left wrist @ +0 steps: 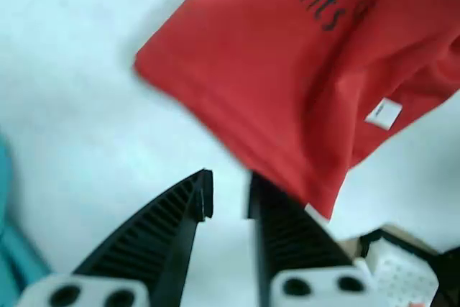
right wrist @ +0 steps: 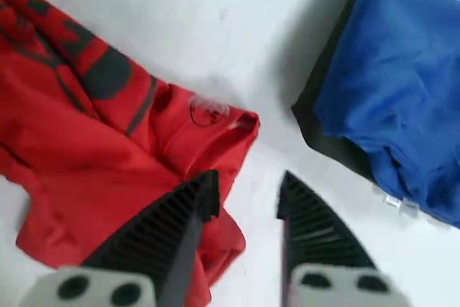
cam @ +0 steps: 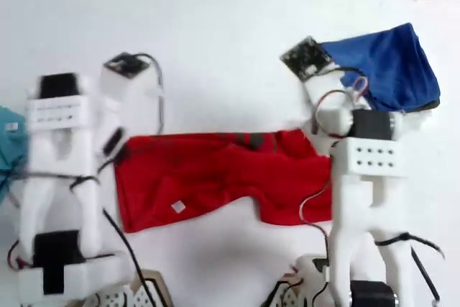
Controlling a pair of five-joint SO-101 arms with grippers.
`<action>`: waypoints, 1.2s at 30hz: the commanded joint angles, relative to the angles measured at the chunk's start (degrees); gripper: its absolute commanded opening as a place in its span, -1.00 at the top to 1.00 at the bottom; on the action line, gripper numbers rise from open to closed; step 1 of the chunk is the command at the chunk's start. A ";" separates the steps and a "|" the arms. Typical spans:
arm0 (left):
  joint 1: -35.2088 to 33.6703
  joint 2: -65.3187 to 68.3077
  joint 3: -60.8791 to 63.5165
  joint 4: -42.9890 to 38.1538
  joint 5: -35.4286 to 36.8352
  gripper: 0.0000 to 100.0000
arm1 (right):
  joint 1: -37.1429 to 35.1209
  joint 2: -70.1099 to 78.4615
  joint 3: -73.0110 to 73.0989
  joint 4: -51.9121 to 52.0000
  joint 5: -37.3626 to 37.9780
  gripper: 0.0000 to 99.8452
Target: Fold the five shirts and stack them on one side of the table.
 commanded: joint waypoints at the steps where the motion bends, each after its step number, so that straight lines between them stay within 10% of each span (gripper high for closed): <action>1: 7.03 4.13 1.89 -7.47 3.96 0.96 | -3.74 -1.89 6.68 -11.47 -2.64 0.93; 15: 3.60 31.12 -1.80 -20.13 8.09 0.95 | -3.12 11.65 21.19 -33.01 -2.55 0.96; 30: -8.88 63.65 -60.79 9.85 3.34 0.95 | 3.30 44.79 -14.33 -20.53 -3.08 0.96; 36: -8.79 62.15 -62.46 9.93 3.43 0.95 | 3.65 38.64 -16.53 -16.40 -3.08 0.96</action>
